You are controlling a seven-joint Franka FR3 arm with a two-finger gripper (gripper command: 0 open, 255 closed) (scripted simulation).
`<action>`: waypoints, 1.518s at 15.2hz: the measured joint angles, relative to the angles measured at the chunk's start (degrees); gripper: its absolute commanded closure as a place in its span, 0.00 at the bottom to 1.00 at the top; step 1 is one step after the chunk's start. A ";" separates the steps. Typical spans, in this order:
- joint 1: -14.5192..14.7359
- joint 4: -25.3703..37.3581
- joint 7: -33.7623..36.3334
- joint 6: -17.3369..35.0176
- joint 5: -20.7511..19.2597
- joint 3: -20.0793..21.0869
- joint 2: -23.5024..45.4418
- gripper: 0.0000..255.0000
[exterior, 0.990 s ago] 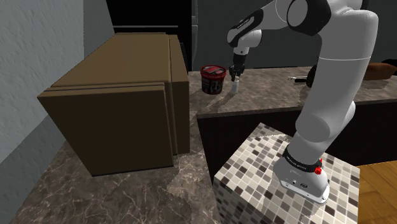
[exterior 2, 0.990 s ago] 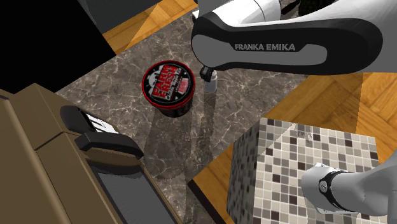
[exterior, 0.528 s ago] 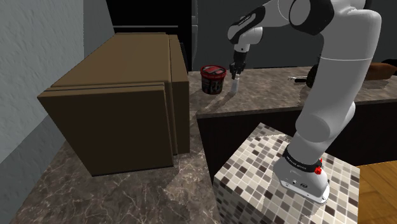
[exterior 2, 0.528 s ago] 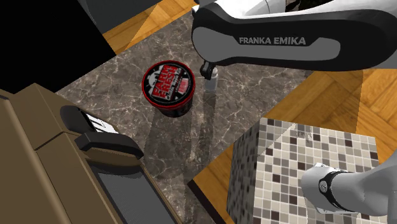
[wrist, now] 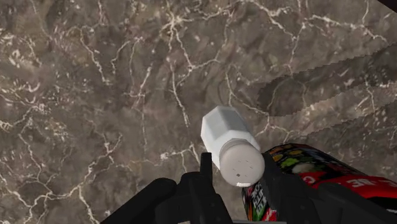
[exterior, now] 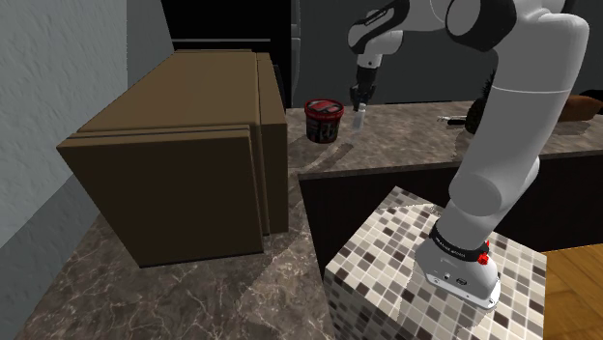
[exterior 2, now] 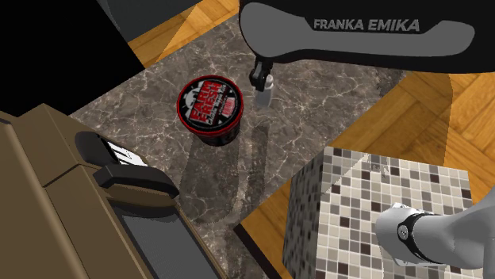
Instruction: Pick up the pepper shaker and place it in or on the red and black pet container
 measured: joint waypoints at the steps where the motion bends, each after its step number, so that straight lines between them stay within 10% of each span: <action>1: -0.04 0.75 0.05 -0.91 -0.11 -0.06 -0.17 1.00; 23: -0.15 14.78 1.65 -17.08 -1.47 -0.41 -2.54 1.00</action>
